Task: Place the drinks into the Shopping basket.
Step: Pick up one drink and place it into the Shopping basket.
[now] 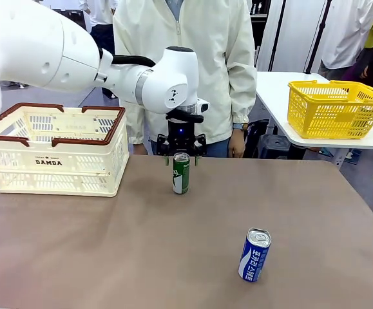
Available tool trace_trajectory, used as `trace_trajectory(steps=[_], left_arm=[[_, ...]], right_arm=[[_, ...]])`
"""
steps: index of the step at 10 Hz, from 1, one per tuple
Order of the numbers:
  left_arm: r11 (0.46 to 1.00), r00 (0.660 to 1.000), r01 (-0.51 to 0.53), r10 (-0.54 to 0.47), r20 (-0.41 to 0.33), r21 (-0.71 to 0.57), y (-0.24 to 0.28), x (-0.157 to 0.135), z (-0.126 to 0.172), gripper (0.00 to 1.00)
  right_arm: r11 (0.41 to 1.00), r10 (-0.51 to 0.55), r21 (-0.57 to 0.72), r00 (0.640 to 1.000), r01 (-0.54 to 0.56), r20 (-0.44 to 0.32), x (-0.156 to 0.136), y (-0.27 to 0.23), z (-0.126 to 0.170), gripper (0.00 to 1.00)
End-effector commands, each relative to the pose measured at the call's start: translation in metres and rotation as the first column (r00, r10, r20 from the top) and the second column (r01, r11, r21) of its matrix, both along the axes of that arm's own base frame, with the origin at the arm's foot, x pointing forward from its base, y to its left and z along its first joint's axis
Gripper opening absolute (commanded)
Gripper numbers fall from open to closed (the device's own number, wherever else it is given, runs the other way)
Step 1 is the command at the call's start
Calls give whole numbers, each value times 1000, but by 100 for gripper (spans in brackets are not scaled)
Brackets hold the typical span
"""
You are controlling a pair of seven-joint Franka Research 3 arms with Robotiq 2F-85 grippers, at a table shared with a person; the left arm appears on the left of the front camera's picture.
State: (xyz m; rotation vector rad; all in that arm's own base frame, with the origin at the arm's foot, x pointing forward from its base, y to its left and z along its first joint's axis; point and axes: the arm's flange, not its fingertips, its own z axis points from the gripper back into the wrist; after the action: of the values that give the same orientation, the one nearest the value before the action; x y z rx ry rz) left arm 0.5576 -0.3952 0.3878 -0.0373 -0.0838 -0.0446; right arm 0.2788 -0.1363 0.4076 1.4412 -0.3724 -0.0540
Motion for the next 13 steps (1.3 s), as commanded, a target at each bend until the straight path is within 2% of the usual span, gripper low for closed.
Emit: trace_trajectory(steps=[1,4,5,6,7,12,13], left_arm=[[999,999,-26,26,26,23,-1,4,-4,100],[999,1000,-20,20,10,34,0,2,-2,100],[999,1000,-21,21,-1,39,0,2,-2,82],[999,1000,-17,18,-12,44,0,1,-2,25],[999,1000,-14,15,-27,41,0,1,-2,0],[999,998,-24,26,-51,30,4,0,0,0],[1000,998,-24,25,-53,15,6,-4,9,0]], right_arm=[[1000,13,-8,1000,-13,15,-3,-2,1,100],[1000,13,-8,1000,-13,15,-3,-2,1,100],[1000,13,-8,1000,-13,15,-3,-2,1,100],[1000,13,-8,1000,-13,15,-3,-2,1,100],[1000,13,-8,1000,-13,15,-3,-2,1,100],[1000,13,-8,1000,-13,15,-3,-2,1,100],[1000,13,-8,1000,-13,15,-3,-2,1,100]])
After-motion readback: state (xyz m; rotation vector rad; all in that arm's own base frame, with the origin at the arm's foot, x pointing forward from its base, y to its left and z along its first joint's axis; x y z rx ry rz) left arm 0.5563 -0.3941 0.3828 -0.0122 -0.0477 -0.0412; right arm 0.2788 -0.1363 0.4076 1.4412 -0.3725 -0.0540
